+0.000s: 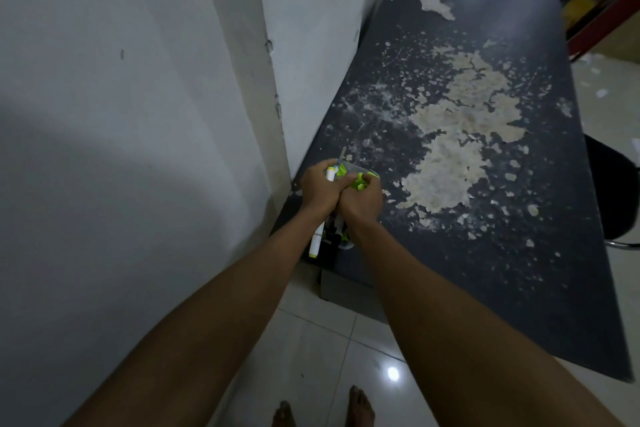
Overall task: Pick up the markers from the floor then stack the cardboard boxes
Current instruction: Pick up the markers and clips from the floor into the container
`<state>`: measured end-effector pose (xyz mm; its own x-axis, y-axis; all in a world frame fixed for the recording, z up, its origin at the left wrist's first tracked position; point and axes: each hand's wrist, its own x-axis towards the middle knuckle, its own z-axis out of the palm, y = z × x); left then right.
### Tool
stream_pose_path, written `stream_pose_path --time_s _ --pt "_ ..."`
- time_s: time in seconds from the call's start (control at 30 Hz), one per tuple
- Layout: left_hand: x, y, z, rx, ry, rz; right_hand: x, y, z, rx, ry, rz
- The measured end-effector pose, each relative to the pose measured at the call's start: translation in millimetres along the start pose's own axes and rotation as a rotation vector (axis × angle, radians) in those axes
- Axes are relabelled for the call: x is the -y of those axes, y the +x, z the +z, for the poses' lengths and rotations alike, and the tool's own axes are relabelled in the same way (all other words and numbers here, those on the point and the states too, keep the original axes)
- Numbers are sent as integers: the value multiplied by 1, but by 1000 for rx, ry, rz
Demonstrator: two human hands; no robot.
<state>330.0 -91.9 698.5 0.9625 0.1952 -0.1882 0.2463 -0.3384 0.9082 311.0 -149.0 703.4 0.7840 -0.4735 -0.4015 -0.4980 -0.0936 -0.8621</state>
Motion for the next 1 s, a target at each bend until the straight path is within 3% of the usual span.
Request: stream_pose_path --time_s 0.17,0.43,1.0 --pt "-1 3 4 39 -7 18 -2 2 -5 -36 48 -13" --pt "1 2 7 -31 18 45 -1 1 -17 -31 9 -25" --pt "7 7 2 -31 159 49 0 5 -16 -128 -263 -92"
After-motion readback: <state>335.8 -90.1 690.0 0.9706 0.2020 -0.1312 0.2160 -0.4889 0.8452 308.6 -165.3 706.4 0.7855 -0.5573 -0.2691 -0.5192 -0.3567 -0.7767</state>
